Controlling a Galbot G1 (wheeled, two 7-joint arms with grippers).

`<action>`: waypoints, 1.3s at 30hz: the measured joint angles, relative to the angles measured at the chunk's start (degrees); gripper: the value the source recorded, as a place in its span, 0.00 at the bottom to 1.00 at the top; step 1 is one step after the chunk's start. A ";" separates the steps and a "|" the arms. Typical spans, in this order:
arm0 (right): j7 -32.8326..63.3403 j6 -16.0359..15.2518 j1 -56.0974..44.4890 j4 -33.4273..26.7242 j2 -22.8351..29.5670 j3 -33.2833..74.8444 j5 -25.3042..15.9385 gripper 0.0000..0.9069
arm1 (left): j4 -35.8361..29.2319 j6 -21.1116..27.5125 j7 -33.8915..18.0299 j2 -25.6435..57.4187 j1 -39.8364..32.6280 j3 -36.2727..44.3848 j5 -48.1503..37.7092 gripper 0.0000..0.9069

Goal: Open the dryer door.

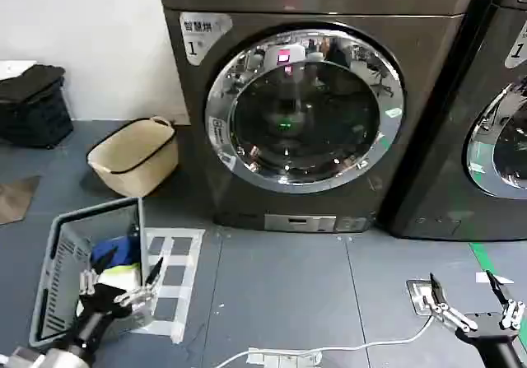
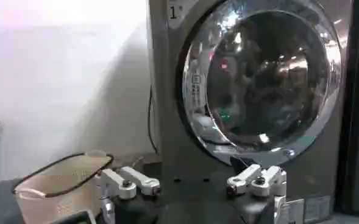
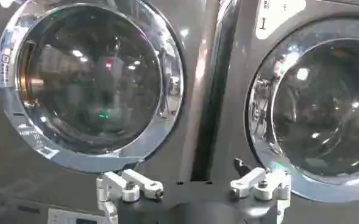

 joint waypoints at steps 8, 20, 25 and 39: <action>-1.14 -4.93 4.61 -0.55 -4.71 -1.56 0.72 1.00 | -0.10 0.14 0.24 0.08 -0.94 0.99 1.11 1.00; -1.56 -10.03 16.00 -3.76 -18.79 -5.33 8.50 1.00 | -0.52 0.37 0.93 -0.75 -1.64 3.58 3.62 1.00; -1.55 -10.06 21.30 -6.60 -24.90 -8.42 11.45 1.00 | -0.67 0.36 1.02 -1.14 -1.68 4.02 4.10 1.00; -5.36 -6.53 36.87 -15.93 -38.12 -20.60 15.68 1.00 | -1.02 0.25 1.32 -2.43 -1.85 4.71 5.23 1.00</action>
